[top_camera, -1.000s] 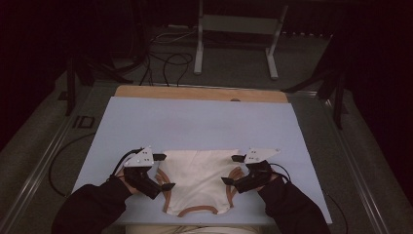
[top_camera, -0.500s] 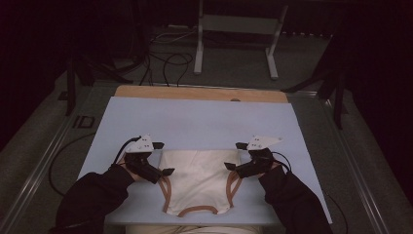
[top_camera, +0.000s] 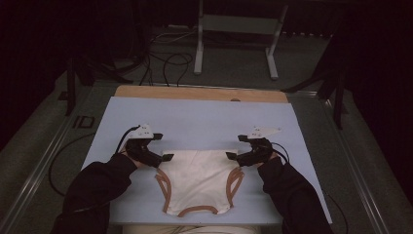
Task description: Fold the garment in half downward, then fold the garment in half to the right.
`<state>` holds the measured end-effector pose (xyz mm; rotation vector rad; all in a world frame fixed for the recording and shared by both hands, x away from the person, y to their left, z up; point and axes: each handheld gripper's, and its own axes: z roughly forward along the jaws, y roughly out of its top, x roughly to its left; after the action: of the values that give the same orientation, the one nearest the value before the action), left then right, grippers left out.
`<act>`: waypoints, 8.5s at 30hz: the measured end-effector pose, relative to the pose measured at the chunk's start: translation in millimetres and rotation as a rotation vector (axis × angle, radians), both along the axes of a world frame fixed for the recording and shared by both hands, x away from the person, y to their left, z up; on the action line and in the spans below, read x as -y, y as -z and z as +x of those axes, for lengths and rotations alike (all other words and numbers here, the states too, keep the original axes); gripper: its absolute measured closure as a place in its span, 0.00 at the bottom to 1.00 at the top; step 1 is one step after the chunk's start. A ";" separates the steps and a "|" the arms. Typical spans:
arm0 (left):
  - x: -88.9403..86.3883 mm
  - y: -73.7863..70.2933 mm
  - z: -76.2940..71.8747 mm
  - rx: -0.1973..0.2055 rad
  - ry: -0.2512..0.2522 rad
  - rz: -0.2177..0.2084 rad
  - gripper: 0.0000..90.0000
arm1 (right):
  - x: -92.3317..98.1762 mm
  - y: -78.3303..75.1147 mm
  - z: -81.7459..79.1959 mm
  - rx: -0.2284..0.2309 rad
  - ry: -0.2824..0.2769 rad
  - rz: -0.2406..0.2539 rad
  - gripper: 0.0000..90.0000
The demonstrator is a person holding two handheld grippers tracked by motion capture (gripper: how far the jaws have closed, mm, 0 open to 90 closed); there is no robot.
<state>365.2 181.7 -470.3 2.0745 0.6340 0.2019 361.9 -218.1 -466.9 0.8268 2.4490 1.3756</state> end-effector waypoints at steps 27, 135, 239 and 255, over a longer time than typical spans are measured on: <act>-4.0 45.0 26.3 -0.212 -0.079 0.131 0.53 | 5.4 48.0 24.5 -0.188 0.033 -0.083 0.38; -8.4 3.5 33.8 -0.074 -0.117 0.027 0.00 | -2.0 4.9 63.2 -0.110 0.127 -0.024 0.11; 51.8 47.1 -54.0 0.055 0.317 0.278 0.97 | -177.6 19.7 81.7 -0.144 -0.193 -0.149 0.15; 50.8 47.8 -54.3 0.063 0.319 0.272 0.97 | -219.0 30.3 103.5 -0.204 -0.158 -0.200 0.17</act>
<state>310.9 130.9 -518.1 2.3867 0.2401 0.1763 465.4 0.9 -497.3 0.7744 2.8068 1.1161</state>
